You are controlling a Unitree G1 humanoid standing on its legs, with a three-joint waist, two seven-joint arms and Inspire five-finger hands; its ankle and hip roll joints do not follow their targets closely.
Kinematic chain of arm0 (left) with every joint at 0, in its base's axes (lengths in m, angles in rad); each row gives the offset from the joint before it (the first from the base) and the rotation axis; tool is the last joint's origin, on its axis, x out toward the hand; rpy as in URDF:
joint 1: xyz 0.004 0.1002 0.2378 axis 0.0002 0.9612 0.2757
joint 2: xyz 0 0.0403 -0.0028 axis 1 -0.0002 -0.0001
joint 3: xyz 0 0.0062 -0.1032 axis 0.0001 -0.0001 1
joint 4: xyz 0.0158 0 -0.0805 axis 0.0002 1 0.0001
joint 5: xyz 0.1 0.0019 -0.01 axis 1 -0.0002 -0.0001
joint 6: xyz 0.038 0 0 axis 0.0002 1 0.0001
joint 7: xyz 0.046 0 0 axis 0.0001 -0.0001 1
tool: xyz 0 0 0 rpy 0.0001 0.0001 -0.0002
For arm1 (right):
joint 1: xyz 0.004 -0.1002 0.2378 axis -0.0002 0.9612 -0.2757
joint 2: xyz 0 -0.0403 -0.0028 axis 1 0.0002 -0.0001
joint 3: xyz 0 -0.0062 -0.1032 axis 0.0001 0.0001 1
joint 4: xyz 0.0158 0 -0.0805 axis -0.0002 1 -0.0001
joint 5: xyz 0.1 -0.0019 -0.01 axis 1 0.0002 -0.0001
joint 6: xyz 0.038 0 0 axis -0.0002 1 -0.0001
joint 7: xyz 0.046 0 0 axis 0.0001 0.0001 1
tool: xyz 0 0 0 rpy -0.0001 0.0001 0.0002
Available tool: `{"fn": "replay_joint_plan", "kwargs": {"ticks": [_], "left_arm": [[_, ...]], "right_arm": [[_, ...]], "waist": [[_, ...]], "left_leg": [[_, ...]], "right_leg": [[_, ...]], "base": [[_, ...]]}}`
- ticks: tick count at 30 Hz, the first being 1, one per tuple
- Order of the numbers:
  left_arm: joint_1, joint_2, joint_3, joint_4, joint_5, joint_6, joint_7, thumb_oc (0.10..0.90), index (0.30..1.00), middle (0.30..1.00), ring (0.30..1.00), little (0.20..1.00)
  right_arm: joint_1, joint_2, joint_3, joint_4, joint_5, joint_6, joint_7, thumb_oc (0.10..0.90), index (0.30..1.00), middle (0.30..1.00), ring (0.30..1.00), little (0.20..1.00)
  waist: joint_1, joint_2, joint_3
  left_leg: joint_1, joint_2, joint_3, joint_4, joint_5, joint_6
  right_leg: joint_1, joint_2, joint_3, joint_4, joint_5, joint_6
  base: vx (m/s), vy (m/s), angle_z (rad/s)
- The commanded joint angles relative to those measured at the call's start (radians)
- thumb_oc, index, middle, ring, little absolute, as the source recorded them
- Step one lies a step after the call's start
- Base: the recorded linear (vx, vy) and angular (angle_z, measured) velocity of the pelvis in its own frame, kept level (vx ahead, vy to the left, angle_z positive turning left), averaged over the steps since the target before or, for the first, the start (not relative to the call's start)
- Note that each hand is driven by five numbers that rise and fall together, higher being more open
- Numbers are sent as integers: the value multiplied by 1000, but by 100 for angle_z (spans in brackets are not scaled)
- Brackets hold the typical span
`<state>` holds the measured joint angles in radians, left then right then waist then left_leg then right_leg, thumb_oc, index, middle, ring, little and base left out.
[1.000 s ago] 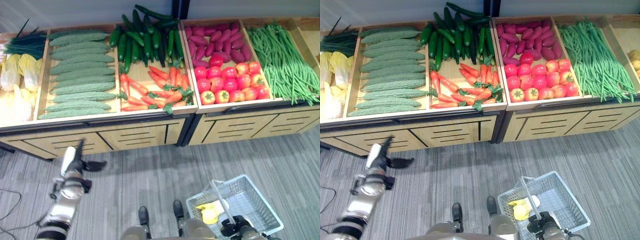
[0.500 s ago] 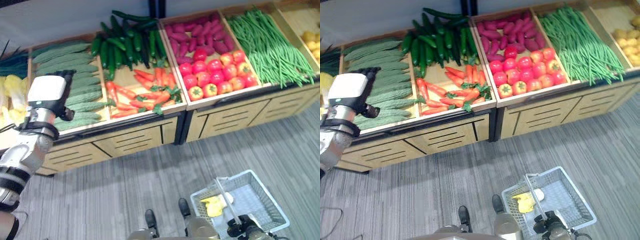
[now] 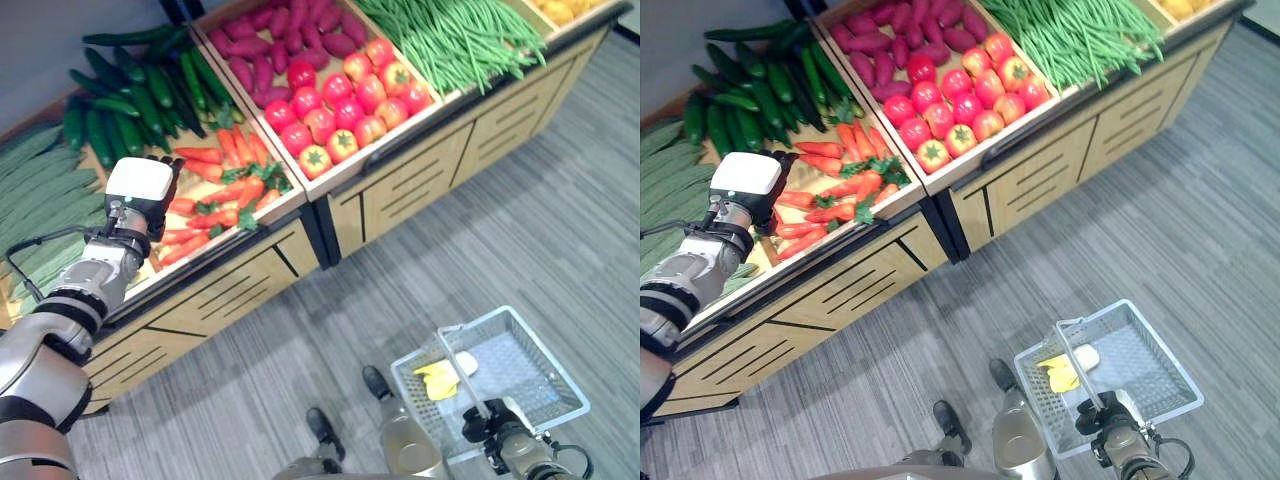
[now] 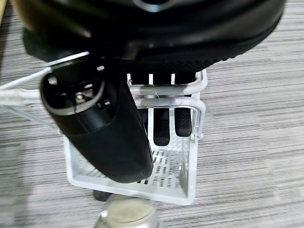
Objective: Get the vegetables into the basket
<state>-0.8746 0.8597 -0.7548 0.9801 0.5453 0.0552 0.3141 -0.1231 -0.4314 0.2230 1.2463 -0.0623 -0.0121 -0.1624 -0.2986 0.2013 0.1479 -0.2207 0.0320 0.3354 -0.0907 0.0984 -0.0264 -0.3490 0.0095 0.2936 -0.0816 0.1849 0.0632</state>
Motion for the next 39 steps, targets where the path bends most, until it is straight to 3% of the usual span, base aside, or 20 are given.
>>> {"fn": "replay_joint_plan", "kwargs": {"ticks": [1,10,13,16,29,39], "left_arm": [[-178,70,59,85,-45,73,24,900,1000,1000,1000,1000],[-184,19,78,210,-94,81,-2,900,1000,1000,1000,1000],[-164,2,110,228,-124,82,-6,900,1000,1000,1000,1000],[-119,-37,203,254,-238,74,-17,900,1000,1000,1000,1000],[-81,-21,267,275,-322,65,-47,900,1000,1000,1000,1000],[-48,-72,297,199,-415,38,-84,900,1000,1000,1000,1000]], "right_arm": [[-5,-38,56,5,30,3,-12,400,300,300,300,300],[-22,-24,79,-15,63,0,-23,400,300,300,300,300],[-26,-12,87,-22,75,-1,-26,400,300,300,300,300],[-20,10,100,-45,95,0,-21,400,300,300,300,300],[-21,20,106,-46,110,2,-7,400,300,300,300,300],[-19,22,109,-28,87,27,12,400,300,300,300,300]], "waist": [[-11,6,29],[-12,-6,52],[-8,-11,54],[0,-30,49],[14,-43,43],[32,-45,31]], "left_leg": [[30,33,-38,3,-26,-70],[-16,48,-10,3,-21,-82],[-24,51,-7,3,-20,-84],[-31,55,-10,3,-17,-86],[-48,48,-28,3,-13,-83],[-12,45,-55,3,-13,-78]], "right_leg": [[-36,-22,-33,57,-14,74],[-89,0,-26,44,4,73],[-97,4,-28,43,5,72],[-105,15,-34,39,6,66],[-117,17,-50,41,10,61],[-75,13,-64,48,-6,49]], "base": [[14,9,-16],[0,-41,-11],[4,-41,-4],[13,-54,-2],[0,0,0],[12,-2,1]]}}
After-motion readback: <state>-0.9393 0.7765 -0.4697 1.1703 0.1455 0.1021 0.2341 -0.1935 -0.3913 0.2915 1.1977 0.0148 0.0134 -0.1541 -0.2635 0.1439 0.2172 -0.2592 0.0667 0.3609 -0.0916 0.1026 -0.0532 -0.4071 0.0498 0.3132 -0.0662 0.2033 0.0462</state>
